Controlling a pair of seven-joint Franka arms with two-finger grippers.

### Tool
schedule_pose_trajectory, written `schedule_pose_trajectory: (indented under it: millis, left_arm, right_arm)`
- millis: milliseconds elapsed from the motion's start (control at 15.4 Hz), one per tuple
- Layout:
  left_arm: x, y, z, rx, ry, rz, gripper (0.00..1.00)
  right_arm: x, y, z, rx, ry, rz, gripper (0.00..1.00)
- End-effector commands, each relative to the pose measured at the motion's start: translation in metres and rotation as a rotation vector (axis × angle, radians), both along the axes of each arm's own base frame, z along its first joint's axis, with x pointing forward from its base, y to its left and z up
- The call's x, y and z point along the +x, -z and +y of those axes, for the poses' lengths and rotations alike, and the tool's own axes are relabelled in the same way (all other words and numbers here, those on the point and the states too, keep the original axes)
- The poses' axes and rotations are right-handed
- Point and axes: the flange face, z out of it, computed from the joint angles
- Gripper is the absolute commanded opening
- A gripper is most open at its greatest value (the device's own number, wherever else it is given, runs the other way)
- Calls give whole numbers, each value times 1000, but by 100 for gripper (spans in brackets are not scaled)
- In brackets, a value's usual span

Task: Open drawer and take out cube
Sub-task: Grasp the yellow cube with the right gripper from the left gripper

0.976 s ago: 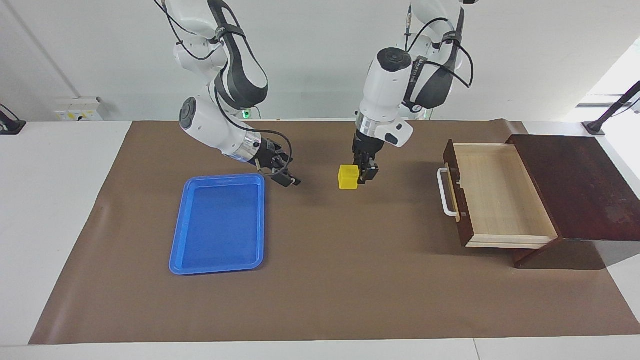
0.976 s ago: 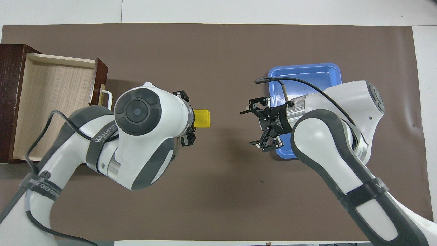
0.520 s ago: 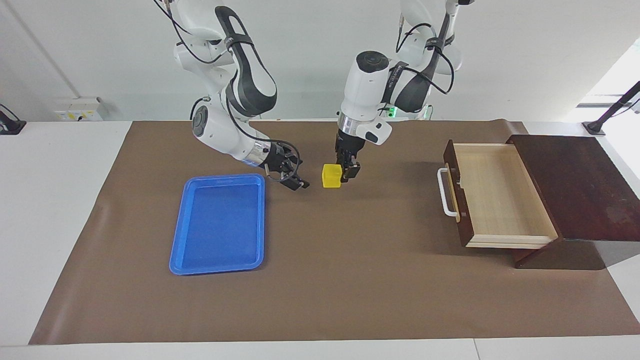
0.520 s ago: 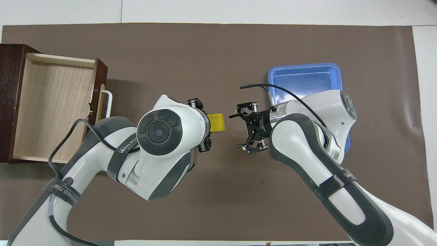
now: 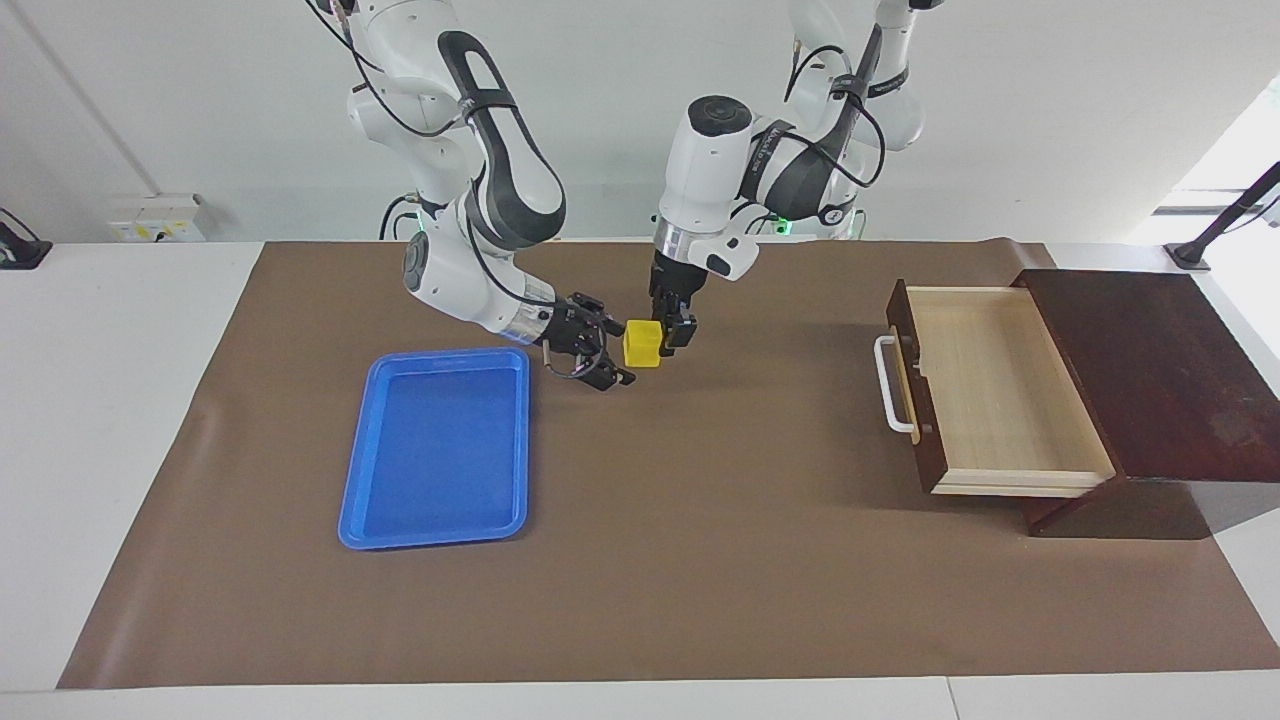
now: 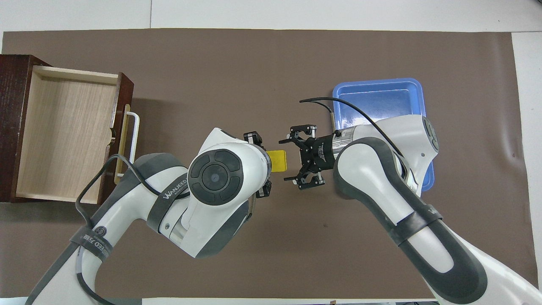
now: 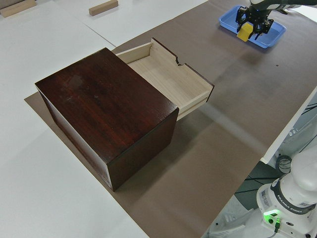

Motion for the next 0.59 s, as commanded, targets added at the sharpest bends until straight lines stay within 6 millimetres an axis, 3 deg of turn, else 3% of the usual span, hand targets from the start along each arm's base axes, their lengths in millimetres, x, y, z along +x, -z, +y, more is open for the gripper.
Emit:
schedule_pose_trajectory:
  millis: [0, 520]
  left_arm:
    - [-5, 0, 2, -17, -13, -10, 0]
    - [-4, 1, 4, -16, -16, -9, 0]
  right_arm:
    - [-6, -2, 13, 5, 11, -18, 100]
    - [-8, -7, 16, 7, 20, -16, 100]
